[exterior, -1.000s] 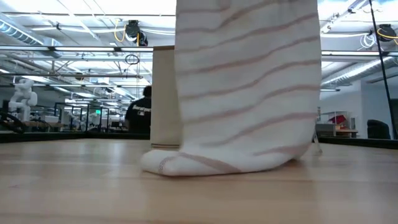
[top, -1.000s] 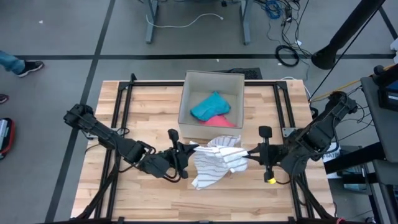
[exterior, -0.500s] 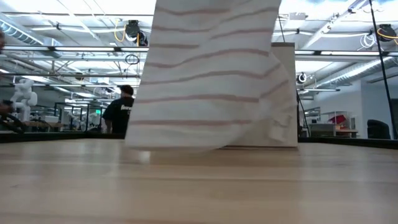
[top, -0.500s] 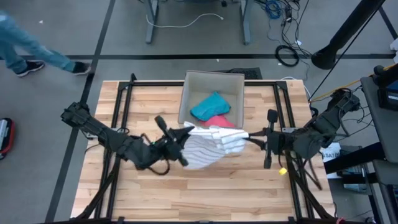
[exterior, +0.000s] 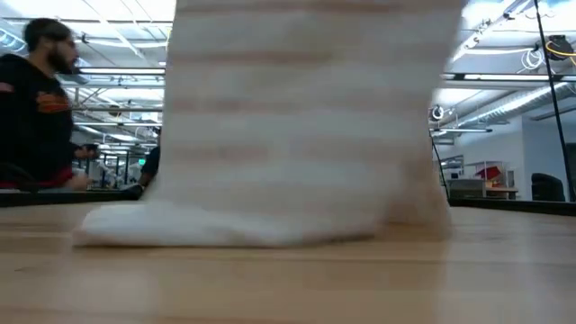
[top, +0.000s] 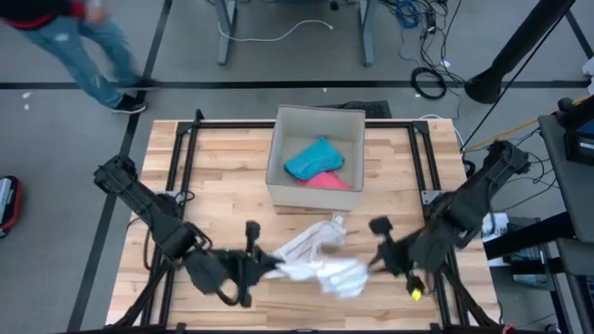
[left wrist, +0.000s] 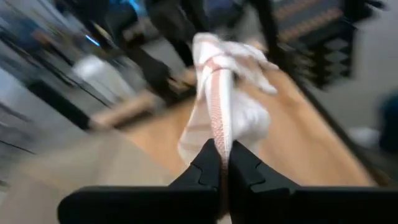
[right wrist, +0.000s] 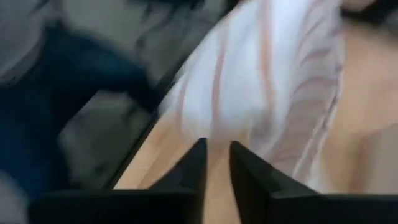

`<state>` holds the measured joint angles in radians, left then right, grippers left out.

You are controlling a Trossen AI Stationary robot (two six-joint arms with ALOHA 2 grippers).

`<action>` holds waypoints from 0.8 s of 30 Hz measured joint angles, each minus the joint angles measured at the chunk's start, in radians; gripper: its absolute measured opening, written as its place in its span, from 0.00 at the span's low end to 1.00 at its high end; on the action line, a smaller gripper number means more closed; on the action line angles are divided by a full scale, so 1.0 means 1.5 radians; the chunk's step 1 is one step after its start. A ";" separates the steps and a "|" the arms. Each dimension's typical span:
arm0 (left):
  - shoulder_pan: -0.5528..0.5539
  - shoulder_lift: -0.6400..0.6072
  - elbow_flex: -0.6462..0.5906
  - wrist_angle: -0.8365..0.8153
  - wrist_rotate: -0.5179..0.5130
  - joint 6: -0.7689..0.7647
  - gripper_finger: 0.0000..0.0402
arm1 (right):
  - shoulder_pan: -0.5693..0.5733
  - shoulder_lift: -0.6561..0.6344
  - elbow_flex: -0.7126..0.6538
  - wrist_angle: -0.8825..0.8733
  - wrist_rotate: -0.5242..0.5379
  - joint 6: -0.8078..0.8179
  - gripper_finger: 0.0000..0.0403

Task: Fold towel
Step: Fold the white towel

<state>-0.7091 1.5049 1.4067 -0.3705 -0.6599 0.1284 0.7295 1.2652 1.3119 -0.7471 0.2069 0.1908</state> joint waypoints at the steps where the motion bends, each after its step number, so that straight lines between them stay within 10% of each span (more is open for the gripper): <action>1: 0.001 0.012 0.000 -0.017 0.016 -0.032 0.01 | 0.001 0.012 -0.001 -0.008 -0.025 0.011 0.16; 10: 0.006 0.097 0.000 -0.046 0.156 -0.108 0.01 | 0.001 0.066 0.001 -0.054 -0.066 0.085 0.57; 17: 0.005 0.104 0.000 -0.067 0.196 -0.162 0.02 | 0.000 0.088 -0.006 -0.120 0.139 0.130 0.56; 24: -0.002 0.104 -0.006 -0.200 0.194 -0.273 0.02 | -0.015 0.096 -0.135 -0.007 0.141 0.124 0.48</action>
<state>-0.7120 1.6611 1.3979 -0.6710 -0.3694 -0.2814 0.7064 1.4097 1.1092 -0.7572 0.4188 0.3763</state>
